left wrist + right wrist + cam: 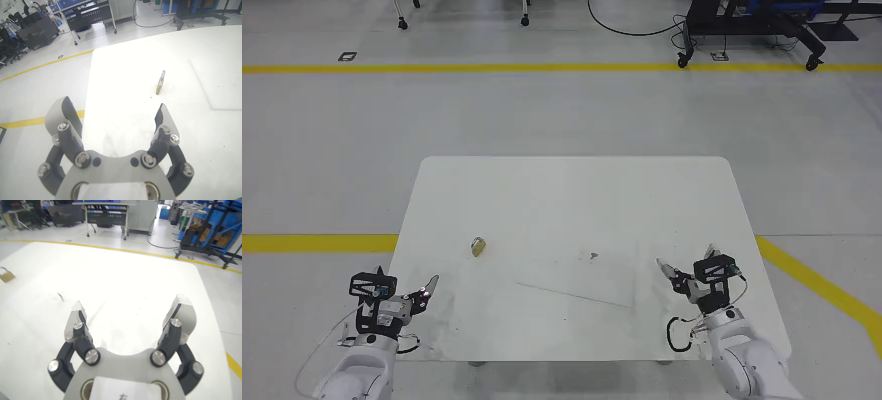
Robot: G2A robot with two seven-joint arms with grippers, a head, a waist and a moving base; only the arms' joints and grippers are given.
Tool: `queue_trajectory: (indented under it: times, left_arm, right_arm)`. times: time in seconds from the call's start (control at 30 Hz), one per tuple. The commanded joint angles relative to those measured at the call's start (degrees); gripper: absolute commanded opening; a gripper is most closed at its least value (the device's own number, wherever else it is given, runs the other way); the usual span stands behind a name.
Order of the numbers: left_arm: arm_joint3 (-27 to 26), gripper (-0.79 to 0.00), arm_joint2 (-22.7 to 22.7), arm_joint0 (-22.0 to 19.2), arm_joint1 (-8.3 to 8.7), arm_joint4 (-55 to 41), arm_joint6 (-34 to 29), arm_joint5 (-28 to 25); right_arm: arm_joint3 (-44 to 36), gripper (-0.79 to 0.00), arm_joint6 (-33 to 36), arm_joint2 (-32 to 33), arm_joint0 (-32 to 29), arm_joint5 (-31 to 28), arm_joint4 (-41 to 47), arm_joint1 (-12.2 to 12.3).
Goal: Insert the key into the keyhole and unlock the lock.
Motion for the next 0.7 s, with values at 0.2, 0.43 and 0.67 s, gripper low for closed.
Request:
queue_trajectory:
  times: [0.2, 0.43, 0.67]
  left_arm:
    - [0.0, 0.0, 0.0, 0.0, 0.0, 0.0, 0.0, 0.0]
    - [0.0, 0.0, 0.0, 0.0, 0.0, 0.0, 0.0, 0.0]
    - [0.0, 0.0, 0.0, 0.0, 0.0, 0.0, 0.0, 0.0]
  right_arm:
    - [8.23, 0.0, 8.0, -7.06, 13.17, -27.56, 7.3, 0.35]
    - [24.48, 0.0, 21.11, -17.17, 28.81, -39.38, 11.72, -0.56]
    - [32.98, -0.049, 26.47, -23.63, 37.18, -38.17, 9.52, -1.81]
